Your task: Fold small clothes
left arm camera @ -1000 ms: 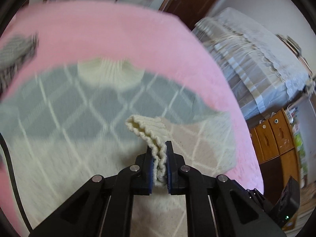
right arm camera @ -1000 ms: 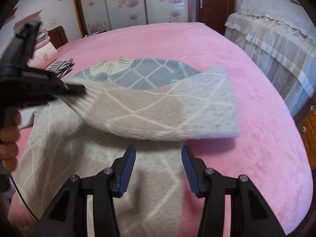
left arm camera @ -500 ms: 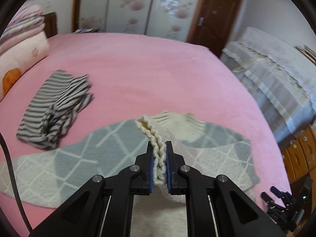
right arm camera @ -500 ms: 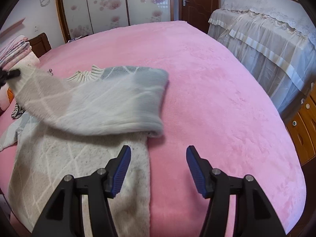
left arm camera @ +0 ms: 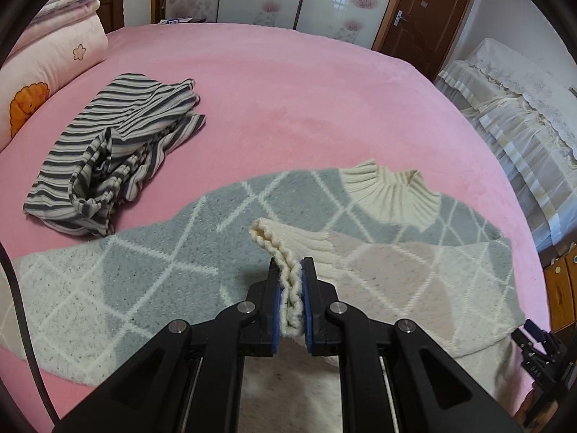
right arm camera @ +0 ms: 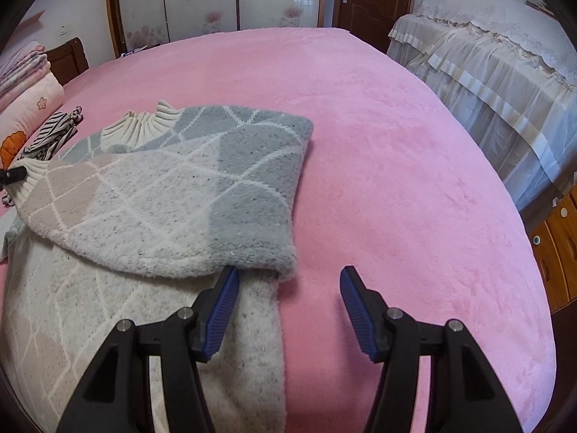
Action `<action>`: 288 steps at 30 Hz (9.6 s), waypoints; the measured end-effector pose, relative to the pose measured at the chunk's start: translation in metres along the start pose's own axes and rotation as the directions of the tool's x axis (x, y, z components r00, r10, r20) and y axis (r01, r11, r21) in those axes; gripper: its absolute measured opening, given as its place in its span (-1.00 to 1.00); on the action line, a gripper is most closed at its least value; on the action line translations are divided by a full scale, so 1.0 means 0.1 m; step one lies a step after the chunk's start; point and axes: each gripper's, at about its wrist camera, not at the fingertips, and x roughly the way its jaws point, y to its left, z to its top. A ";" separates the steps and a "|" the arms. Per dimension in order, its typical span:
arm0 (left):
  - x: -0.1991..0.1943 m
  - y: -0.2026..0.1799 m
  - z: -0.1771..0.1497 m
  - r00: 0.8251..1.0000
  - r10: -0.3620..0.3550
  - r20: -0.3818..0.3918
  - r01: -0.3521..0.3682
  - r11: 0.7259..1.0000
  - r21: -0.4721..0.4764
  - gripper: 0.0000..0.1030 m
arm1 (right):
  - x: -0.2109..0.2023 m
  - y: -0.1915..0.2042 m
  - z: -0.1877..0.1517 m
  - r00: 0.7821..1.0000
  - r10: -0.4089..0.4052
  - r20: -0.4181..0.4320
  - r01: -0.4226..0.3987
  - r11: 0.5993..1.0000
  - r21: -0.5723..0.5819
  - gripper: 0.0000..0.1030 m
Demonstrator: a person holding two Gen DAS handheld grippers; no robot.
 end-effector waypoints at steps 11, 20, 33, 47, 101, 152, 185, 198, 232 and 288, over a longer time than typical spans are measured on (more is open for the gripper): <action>0.25 0.32 -0.27 0.993 0.002 -0.115 -0.008 0.999 -0.050 -0.57 | -0.08 0.07 -0.02 0.999 -0.048 0.004 0.048 0.999 -0.019 0.14; -0.26 0.25 -0.20 0.997 0.079 0.022 -0.077 0.995 -0.065 0.13 | -0.26 0.27 0.27 0.995 -0.070 0.074 0.070 0.998 0.004 0.13; 0.12 -0.46 -0.35 0.998 -0.035 -0.057 0.037 0.999 0.031 0.14 | -0.06 0.88 0.54 0.996 -0.023 0.083 0.032 0.995 -0.099 0.03; 0.26 0.14 -0.35 0.993 0.060 -0.101 -0.064 0.997 -0.040 0.17 | 0.31 0.54 0.37 0.990 -0.132 -0.045 0.129 0.990 -0.052 0.03; -1.67 3.48 -1.25 0.979 0.200 -0.030 -0.184 0.822 -0.539 0.77 | -1.36 3.74 0.00 0.962 0.263 0.077 -0.228 0.924 -0.305 0.03; -1.78 2.30 -0.19 0.955 0.047 0.293 0.010 0.982 -0.190 -0.87 | -0.73 3.97 0.18 0.963 0.270 0.023 -0.256 0.935 -0.245 0.03; -0.83 -0.04 -0.25 0.980 -0.196 0.033 0.195 0.980 0.047 -0.87 | -0.81 1.98 0.08 0.985 0.154 0.072 -0.154 0.988 0.000 0.03; -0.11 -0.51 -0.73 0.963 -0.217 -0.160 0.236 0.966 0.107 -0.60 | -0.66 1.62 0.01 0.987 0.154 0.040 -0.155 0.988 0.019 0.03; -0.77 1.32 -1.07 0.997 0.049 -0.060 -0.051 0.998 -0.023 -0.05 | 0.15 1.40 0.22 0.814 0.536 -0.226 -0.494 0.842 0.218 0.03; -0.08 0.51 -0.51 0.992 0.095 -0.086 -0.097 0.995 -0.023 -0.61 | -0.12 0.56 0.87 0.992 0.108 0.059 -0.111 0.992 0.055 -0.86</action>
